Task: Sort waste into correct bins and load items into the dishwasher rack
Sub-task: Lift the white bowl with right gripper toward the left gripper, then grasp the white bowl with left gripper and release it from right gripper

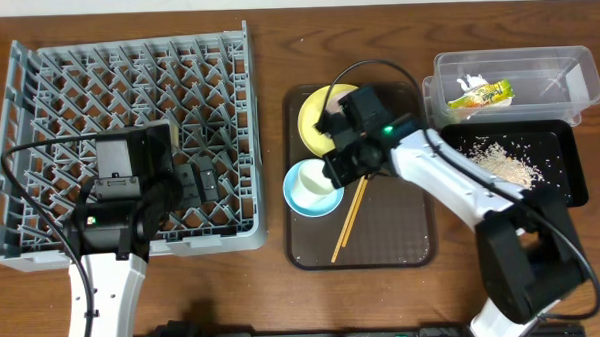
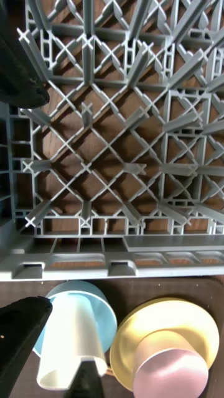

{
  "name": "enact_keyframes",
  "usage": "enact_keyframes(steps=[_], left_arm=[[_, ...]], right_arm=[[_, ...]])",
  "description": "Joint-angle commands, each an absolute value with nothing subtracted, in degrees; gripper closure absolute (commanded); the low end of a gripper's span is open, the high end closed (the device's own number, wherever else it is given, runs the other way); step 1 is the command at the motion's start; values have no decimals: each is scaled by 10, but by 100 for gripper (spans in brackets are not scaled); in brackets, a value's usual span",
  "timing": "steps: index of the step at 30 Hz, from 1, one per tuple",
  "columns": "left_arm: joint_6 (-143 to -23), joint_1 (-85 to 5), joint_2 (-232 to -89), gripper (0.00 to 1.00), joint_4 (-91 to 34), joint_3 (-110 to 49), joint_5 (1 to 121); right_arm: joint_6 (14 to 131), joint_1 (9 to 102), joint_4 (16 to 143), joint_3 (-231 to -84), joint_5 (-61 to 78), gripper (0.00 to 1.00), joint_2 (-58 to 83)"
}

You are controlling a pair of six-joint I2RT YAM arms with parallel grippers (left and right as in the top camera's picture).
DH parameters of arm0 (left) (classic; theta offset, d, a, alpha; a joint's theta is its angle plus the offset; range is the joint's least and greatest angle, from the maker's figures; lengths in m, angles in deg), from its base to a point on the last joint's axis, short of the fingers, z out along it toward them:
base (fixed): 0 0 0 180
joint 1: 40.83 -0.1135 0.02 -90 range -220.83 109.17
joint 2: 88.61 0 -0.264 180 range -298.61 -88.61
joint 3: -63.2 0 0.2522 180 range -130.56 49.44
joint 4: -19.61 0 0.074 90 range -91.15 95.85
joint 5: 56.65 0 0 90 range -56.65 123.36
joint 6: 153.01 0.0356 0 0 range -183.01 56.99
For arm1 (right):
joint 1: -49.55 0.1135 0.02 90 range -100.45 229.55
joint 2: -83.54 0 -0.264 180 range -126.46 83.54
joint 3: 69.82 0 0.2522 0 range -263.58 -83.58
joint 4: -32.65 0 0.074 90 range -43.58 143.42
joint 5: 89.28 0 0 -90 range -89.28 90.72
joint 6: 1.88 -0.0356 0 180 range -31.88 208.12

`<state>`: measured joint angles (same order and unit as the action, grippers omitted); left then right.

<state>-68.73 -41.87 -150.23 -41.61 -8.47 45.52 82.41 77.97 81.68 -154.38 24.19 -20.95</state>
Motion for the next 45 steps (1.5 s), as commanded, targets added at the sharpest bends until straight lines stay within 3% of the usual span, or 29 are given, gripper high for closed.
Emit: enact_keyframes(steps=[1,4,11,19,23,35,42,45], left_arm=[[-680,-418,-1503,2,-416,-99,483],[-681,-418,-1503,1,-413,-99,531],[-786,-418,-1518,1,-342,-99,713],[-950,-416,-1604,1,-174,-99,1011],[-1015,-409,-1648,1,-78,-99,1110],[-1173,-302,-1673,1,145,-99,1113],[-1185,-263,-1673,0,157,-99,1099],[-1191,-260,-1673,10,157,-99,1091]], right_arm=[[790,733,815,-1571,258,99,-150],[772,681,804,-1571,319,99,-126],[772,570,787,-1570,633,99,-139],[767,589,725,-1570,790,99,-145],[721,602,672,-1570,799,99,-145],[624,633,540,-1570,818,99,-145],[593,640,491,-1570,817,99,-145],[592,641,489,-1570,807,99,-145]])
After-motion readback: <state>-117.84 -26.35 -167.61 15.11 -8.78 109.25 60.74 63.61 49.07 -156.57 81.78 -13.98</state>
